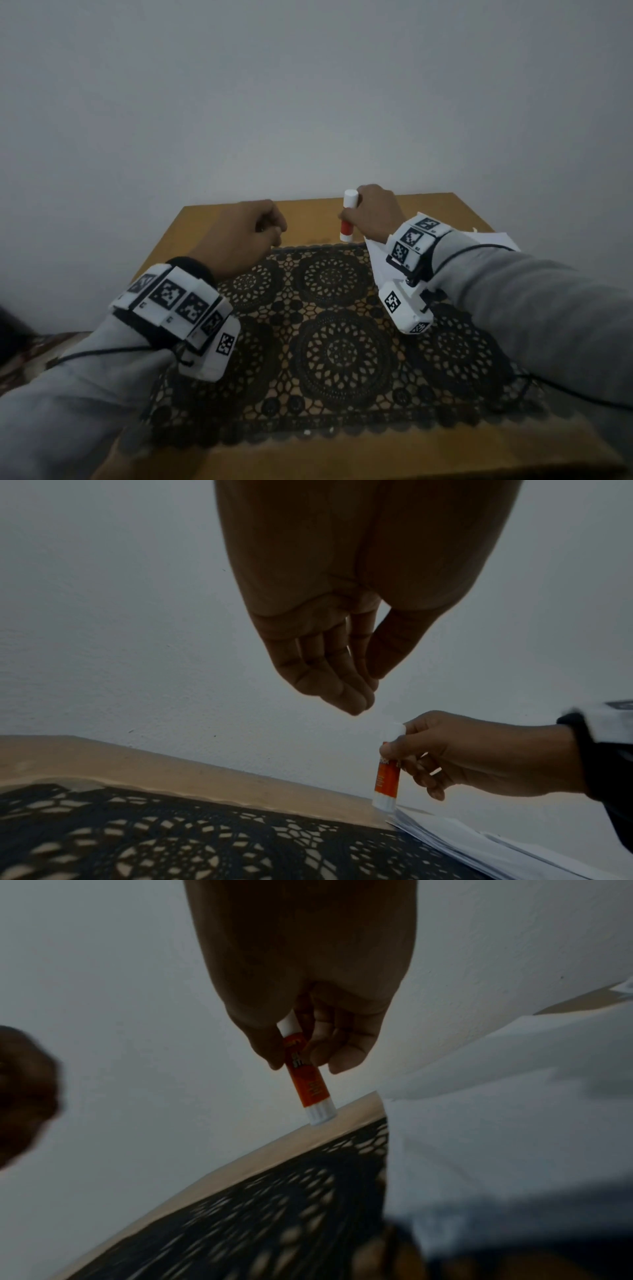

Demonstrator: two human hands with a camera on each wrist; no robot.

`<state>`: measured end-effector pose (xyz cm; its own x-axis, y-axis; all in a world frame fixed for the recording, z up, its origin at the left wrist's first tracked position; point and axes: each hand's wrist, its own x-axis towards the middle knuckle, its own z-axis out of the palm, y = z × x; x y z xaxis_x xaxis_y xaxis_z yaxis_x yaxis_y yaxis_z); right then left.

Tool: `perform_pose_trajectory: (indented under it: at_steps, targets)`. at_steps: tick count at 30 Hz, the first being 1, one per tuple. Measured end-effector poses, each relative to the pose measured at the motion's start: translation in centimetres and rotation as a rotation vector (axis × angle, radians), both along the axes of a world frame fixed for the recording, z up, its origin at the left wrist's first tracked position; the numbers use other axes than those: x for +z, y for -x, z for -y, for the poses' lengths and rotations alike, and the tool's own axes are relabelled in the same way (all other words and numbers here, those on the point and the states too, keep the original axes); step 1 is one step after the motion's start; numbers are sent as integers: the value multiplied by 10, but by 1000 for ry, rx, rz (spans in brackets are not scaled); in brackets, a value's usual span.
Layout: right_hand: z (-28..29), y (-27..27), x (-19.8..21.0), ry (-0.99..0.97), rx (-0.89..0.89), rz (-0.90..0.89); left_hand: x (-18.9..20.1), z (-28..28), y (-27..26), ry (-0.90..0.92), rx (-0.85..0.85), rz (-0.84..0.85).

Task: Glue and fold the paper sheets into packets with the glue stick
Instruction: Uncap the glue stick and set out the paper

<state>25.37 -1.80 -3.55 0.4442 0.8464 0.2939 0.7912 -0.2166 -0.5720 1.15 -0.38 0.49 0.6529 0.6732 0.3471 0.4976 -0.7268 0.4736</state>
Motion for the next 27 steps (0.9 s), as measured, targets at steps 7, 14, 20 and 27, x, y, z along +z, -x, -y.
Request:
perform_pose_trajectory:
  at_steps: [7,14,20,27]
  targets:
    - [54,26,7,-81,298,230,1,20,-17,-79,-79,109]
    - [78,15,2,-174,574,284,-11,21,-50,-83,-254,119]
    - [74,17,3,-209,714,305,-17,22,-54,-149,-284,154]
    - [69,16,-6,-150,682,224,-19,17,-54,-147,-327,103]
